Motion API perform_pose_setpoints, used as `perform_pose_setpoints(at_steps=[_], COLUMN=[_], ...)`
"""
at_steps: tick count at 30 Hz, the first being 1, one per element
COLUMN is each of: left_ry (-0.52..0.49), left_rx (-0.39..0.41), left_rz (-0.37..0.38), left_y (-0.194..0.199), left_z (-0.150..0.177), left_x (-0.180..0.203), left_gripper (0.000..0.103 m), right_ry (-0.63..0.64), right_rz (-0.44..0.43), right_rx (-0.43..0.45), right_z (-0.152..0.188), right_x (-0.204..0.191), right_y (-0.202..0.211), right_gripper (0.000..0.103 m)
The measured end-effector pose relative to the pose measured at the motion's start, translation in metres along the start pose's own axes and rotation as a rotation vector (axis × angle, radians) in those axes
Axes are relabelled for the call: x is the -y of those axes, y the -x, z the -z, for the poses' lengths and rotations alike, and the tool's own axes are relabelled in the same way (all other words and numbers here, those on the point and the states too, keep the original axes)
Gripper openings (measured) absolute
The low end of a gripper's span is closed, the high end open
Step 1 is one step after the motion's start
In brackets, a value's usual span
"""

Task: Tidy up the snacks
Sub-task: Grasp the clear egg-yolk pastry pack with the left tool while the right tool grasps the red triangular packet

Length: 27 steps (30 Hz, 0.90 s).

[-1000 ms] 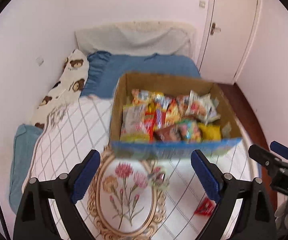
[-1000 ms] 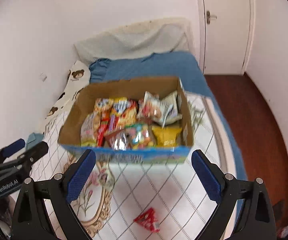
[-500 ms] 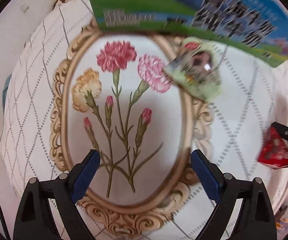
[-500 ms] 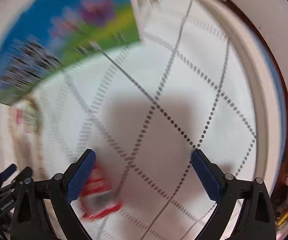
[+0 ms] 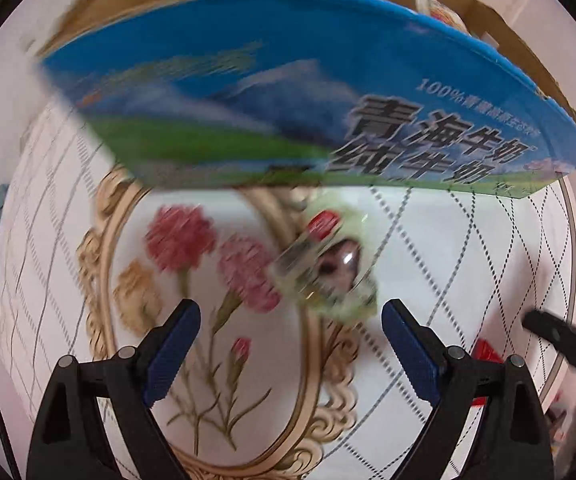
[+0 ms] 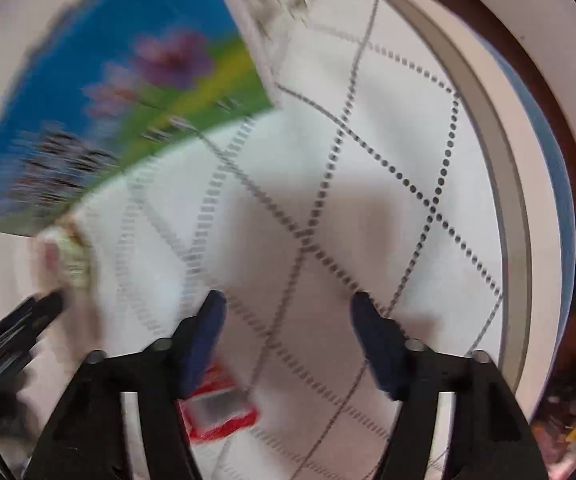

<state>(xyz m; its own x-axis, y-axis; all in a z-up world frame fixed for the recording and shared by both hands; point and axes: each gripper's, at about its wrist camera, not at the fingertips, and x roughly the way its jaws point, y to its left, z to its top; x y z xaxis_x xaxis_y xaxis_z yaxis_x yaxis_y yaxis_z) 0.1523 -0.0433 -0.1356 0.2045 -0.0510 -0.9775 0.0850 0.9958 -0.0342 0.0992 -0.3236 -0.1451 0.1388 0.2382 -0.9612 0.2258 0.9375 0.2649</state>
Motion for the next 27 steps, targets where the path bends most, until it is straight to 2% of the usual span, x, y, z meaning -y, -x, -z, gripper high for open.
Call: perform_pose_setpoints(at_steps=[2, 6, 8, 9, 11, 12, 13, 14, 17, 21, 24, 27], left_ry=[-0.022, -0.049, -0.061, -0.068, -0.073, -0.078, -0.08, -0.078, -0.059, -0.028, -0.022, -0.012], left_rx=[-0.001, -0.024, -0.032, -0.045, -0.043, -0.037, -0.034, -0.036, -0.047, -0.095, -0.146, -0.168], left_rz=[0.004, 0.011, 0.009, 0.001, -0.006, -0.012, -0.015, -0.012, 0.003, 0.046, 0.067, 0.07], left_y=[-0.002, -0.012, -0.018, -0.022, -0.024, -0.023, -0.022, -0.021, -0.017, -0.011, -0.012, -0.017], left_z=[-0.009, -0.021, -0.024, -0.024, -0.023, -0.021, -0.017, -0.012, 0.0, 0.045, 0.085, 0.11], left_x=[0.006, 0.016, 0.018, 0.018, 0.019, 0.021, 0.022, 0.021, 0.02, 0.012, 0.011, 0.012], left_gripper=[0.093, 0.091, 0.075, 0.062, 0.062, 0.061, 0.061, 0.061, 0.061, 0.061, 0.061, 0.061], right_ry=[-0.018, -0.012, -0.014, -0.013, -0.002, 0.01, 0.023, 0.041, 0.078, 0.103, 0.12, 0.136], right_rz=[-0.091, -0.18, -0.185, -0.181, -0.145, -0.126, -0.105, -0.08, -0.056, -0.041, -0.042, -0.042], right_rx=[0.009, -0.008, -0.027, -0.035, -0.057, -0.063, -0.064, -0.058, -0.031, -0.029, -0.051, -0.084], right_z=[0.012, 0.036, 0.046, 0.048, 0.057, 0.055, 0.057, 0.059, 0.065, 0.082, 0.096, 0.109], right_x=[-0.003, -0.018, -0.022, -0.024, -0.026, -0.03, -0.032, -0.034, -0.039, -0.044, -0.042, -0.037], right_y=[0.013, 0.019, 0.009, 0.005, -0.007, -0.012, -0.016, -0.017, -0.015, -0.018, -0.014, -0.012], right_gripper=[0.067, 0.067, 0.067, 0.067, 0.067, 0.063, 0.056, 0.053, 0.052, 0.051, 0.051, 0.051])
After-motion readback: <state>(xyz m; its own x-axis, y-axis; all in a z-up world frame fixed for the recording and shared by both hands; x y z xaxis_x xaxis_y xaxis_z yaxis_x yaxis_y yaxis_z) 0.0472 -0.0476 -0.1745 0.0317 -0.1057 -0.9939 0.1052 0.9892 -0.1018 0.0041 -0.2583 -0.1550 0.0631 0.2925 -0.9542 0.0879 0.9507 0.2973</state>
